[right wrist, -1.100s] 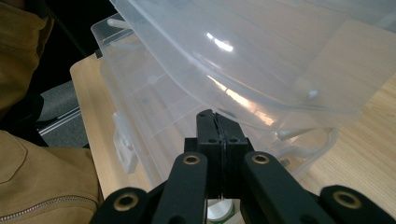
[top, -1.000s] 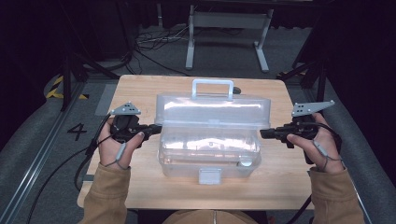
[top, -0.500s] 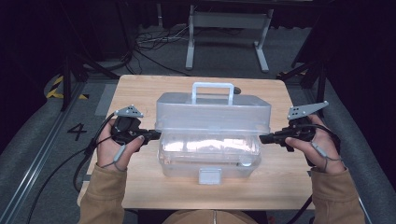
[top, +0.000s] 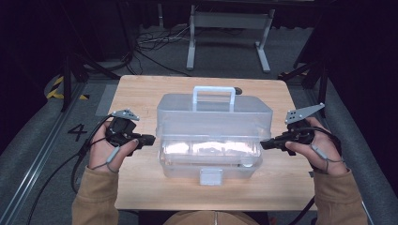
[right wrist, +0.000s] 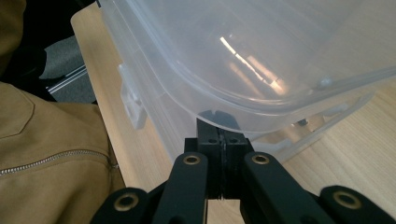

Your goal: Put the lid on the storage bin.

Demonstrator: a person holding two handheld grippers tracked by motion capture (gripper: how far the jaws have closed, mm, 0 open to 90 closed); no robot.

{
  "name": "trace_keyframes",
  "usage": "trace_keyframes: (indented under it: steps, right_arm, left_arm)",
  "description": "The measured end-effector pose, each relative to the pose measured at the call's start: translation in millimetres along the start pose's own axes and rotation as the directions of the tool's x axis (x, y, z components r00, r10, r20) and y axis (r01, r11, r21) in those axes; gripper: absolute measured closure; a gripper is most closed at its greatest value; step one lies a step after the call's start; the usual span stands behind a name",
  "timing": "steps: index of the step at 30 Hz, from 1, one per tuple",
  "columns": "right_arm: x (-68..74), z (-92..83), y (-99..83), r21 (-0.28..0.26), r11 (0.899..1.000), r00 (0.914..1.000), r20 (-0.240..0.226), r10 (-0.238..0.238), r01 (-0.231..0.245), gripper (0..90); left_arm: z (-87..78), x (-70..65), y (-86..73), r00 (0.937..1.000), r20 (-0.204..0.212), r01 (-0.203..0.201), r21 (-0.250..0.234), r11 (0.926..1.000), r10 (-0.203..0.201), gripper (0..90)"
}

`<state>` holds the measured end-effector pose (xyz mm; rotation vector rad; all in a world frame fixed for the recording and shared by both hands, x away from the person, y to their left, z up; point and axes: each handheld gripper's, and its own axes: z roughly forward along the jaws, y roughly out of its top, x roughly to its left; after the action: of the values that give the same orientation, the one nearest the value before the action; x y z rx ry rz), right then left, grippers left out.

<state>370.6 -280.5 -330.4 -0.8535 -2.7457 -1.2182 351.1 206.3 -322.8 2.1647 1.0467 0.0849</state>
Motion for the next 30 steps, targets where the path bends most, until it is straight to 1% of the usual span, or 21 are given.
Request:
trace_keyframes:
  steps: [1, 2, 5, 9, 11, 13, 18, 25, 27, 30]
  right_arm:
    - [0.2, 0.2, -0.1, 0.008, 1.0, 1.0, -0.003, 0.001, -0.001, 90.0]
    - [0.1, 0.9, -0.4, 0.014, 1.0, 1.0, -0.006, -0.001, 0.001, 90.0]
    - [0.2, 2.0, -0.8, 0.028, 1.0, 1.0, -0.009, -0.001, 0.001, 90.0]
    - [0.6, 3.4, -1.4, 0.049, 0.999, 0.9999, -0.015, 0.001, 0.0, 90.0]
    - [0.9, 3.9, -1.6, 0.061, 0.998, 0.9999, -0.014, -0.001, 0.002, 90.0]
    - [1.1, 5.0, -1.9, 0.07, 0.998, 0.9998, -0.017, -0.006, 0.007, 90.0]
    - [1.9, 6.4, -2.2, 0.095, 0.995, 0.9998, -0.013, -0.012, 0.013, 90.0]
    - [2.8, 8.8, -2.8, 0.132, 0.991, 0.9997, -0.008, -0.022, 0.023, 90.0]
    - [2.8, 9.3, -3.0, 0.136, 0.99, 0.9997, -0.009, -0.024, 0.025, 90.0]
    - [3.1, 10.6, -3.3, 0.151, 0.988, 0.9995, -0.009, -0.029, 0.03, 90.0]
  left_arm:
    - [-0.4, 1.8, -0.4, 0.9999, -0.01, 0.0, 0.003, 1.0, 0.001, 83.6]
    - [-0.3, 2.3, -0.8, 0.9999, -0.01, 0.008, 0.002, 1.0, -0.008, 83.5]
    - [-0.6, 6.6, -2.0, 0.9996, -0.02, 0.017, 0.001, 0.9999, -0.017, 83.2]
    - [0.3, 11.1, -3.5, 0.9992, -0.024, 0.031, -0.004, 0.9995, -0.031, 82.7]
    - [0.8, 13.1, -4.0, 0.9987, -0.037, 0.035, -0.004, 0.9994, -0.035, 81.9]
    - [1.2, 15.3, -4.7, 0.9984, -0.034, 0.045, -0.01, 0.999, -0.045, 80.9]
    - [2.5, 18.9, -5.8, 0.998, -0.037, 0.052, -0.011, 0.9986, -0.052, 78.8]
    - [5.2, 23.1, -7.2, 0.9973, -0.039, 0.063, -0.001, 0.998, -0.063, 78.4]
    - [5.2, 23.7, -7.3, 0.9973, -0.04, 0.062, 0.0, 0.9981, -0.061, 78.1]
    - [6.3, 25.0, -7.9, 0.9965, -0.048, 0.069, 0.004, 0.9976, -0.068, 77.9]
